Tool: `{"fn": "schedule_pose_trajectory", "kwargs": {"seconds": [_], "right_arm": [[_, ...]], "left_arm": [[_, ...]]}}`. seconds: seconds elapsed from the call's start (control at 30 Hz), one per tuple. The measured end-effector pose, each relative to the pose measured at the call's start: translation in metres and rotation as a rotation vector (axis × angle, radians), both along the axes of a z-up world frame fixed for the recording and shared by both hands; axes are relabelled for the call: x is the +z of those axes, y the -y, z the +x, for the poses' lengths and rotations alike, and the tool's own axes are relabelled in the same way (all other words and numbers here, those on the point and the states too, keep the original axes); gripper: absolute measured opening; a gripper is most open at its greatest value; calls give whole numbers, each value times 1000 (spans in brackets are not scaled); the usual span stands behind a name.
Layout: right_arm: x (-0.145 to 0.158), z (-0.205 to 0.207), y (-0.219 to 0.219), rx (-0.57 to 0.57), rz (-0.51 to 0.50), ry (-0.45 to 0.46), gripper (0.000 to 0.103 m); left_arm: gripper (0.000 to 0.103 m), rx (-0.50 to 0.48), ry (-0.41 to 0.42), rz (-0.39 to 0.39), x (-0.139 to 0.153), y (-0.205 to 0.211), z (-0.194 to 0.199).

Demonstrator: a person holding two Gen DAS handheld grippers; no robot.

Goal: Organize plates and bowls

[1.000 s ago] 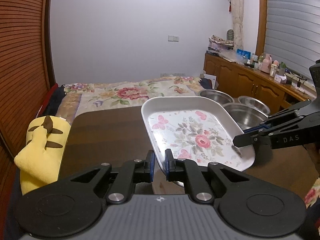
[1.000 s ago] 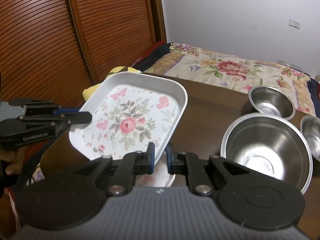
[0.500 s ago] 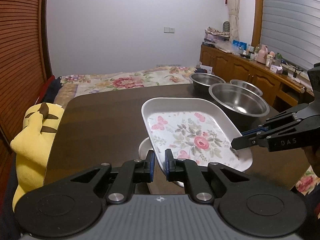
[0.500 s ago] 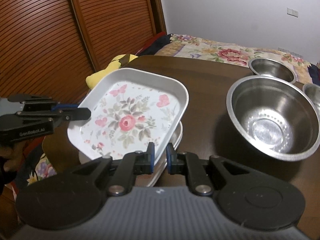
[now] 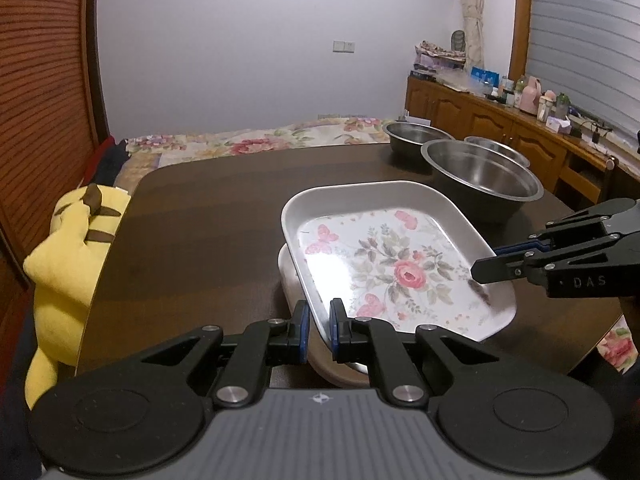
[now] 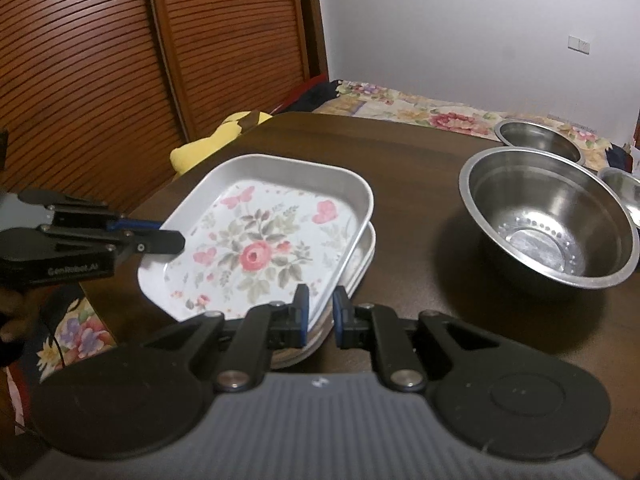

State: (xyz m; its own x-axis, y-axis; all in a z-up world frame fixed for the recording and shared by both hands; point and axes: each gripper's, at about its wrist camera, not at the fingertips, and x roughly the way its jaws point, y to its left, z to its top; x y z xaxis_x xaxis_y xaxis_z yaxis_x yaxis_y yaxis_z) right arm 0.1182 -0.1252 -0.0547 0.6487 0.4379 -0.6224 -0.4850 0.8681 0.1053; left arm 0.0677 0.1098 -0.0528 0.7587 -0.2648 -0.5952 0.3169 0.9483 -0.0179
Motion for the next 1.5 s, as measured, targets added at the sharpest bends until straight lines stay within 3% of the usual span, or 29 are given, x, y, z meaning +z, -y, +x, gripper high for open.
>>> {"fn": "schedule_pose_trajectory", "kwargs": {"seconds": [0.67,1.5], "right_arm": [[-5,-2,-3,-42,32,25,17],[-16,0,-4,-71,91,12,26]], "left_arm": [[11,12,-2,54,-15,4,6],[19,50,-3,34,-23,0,6]]}}
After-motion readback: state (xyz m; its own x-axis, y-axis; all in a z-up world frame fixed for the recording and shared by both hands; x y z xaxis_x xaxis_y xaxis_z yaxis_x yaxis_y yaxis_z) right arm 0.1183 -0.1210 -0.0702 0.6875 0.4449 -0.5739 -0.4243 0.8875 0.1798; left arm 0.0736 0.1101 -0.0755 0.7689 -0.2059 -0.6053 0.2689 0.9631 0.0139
